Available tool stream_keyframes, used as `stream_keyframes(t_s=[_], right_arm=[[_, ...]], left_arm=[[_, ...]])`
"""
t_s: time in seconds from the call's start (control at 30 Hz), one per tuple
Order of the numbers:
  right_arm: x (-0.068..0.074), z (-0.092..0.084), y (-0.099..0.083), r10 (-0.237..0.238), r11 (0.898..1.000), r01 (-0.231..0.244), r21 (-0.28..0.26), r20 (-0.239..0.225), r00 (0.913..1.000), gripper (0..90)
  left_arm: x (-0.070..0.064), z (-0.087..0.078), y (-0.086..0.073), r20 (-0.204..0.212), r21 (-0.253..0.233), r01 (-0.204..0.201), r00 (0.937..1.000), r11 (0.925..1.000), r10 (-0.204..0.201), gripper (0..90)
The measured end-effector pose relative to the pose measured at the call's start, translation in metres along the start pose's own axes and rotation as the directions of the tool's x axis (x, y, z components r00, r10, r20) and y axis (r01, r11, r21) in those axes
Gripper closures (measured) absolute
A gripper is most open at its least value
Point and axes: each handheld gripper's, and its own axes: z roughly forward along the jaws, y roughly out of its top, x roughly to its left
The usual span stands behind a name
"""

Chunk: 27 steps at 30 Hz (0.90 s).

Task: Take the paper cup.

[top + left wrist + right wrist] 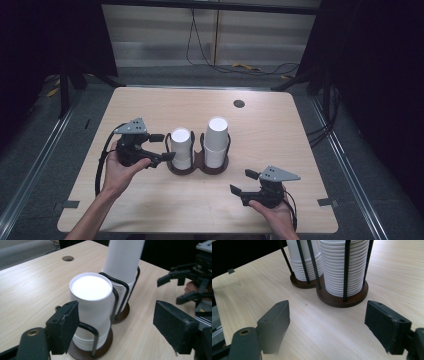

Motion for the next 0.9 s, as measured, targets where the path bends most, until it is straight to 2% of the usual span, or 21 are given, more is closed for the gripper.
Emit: stream_keyframes(t_s=[0.23,0.3,0.37,0.47,0.53,0.57,0.6,0.63,0.67,0.73,0.77,0.83,0.9], right_arm=[[0.000,0.001,-0.001,0.002,1.000,-0.001,0.009,-0.004,1.0000,20.0],[0.000,0.001,-0.001,-0.001,1.000,0.001,0.011,-0.002,1.0000,20.0],[0.000,0.001,0.000,-0.004,1.000,0.004,0.012,-0.005,1.0000,20.0],[0.000,0.001,0.000,-0.005,1.000,0.005,0.013,-0.008,1.0000,20.0],[0.000,0.002,-0.001,-0.005,1.000,0.005,0.015,-0.008,1.0000,20.0],[0.000,0.002,-0.001,-0.001,1.000,0.001,0.016,-0.009,1.0000,20.0],[0.000,0.002,-0.001,0.000,1.000,0.000,0.013,-0.010,1.0000,20.0],[0.000,0.002,0.000,0.002,1.000,-0.002,0.015,-0.010,1.0000,19.6],[0.000,0.002,-0.001,0.002,1.000,-0.002,0.017,-0.006,1.0000,19.6],[0.000,0.001,-0.001,0.002,1.000,-0.002,0.019,-0.007,1.0000,19.6],[0.000,0.001,-0.001,0.002,1.000,-0.002,0.021,-0.011,0.9999,19.5],[0.000,0.001,-0.001,0.002,1.000,-0.002,0.024,-0.008,1.0000,19.5],[0.000,0.001,-0.001,0.001,1.000,0.000,0.026,-0.013,0.9999,19.5]], left_arm=[[0.002,0.009,0.017,-0.041,0.036,-0.020,0.9989,0.9992,0.022,19.7],[0.002,0.013,0.021,-0.029,0.057,-0.020,0.9993,0.9982,0.021,20.6],[0.003,0.016,0.023,-0.031,0.079,-0.032,0.9989,0.9964,0.034,23.6],[0.004,0.021,0.025,-0.056,0.106,-0.047,0.9970,0.9932,0.054,23.7],[0.007,0.025,0.027,-0.053,0.118,-0.037,0.9976,0.9924,0.044,24.7],[0.009,0.027,0.028,-0.066,0.126,-0.051,0.9960,0.9908,0.059,24.6],[0.009,0.028,0.028,-0.067,0.127,-0.043,0.9964,0.9909,0.052,24.6],[0.010,0.029,0.029,-0.063,0.130,-0.040,0.9968,0.9907,0.048,28.4],[0.011,0.030,0.030,-0.067,0.139,-0.052,0.9959,0.9889,0.062,29.6],[0.012,0.033,0.031,-0.076,0.148,-0.042,0.9957,0.9881,0.054,28.3],[0.014,0.035,0.033,-0.081,0.152,-0.052,0.9946,0.9871,0.065,27.2],[0.014,0.037,0.034,-0.081,0.159,-0.048,0.9948,0.9861,0.061,26.9],[0.015,0.041,0.035,-0.068,0.191,-0.045,0.9960,0.9805,0.059,26.1]])
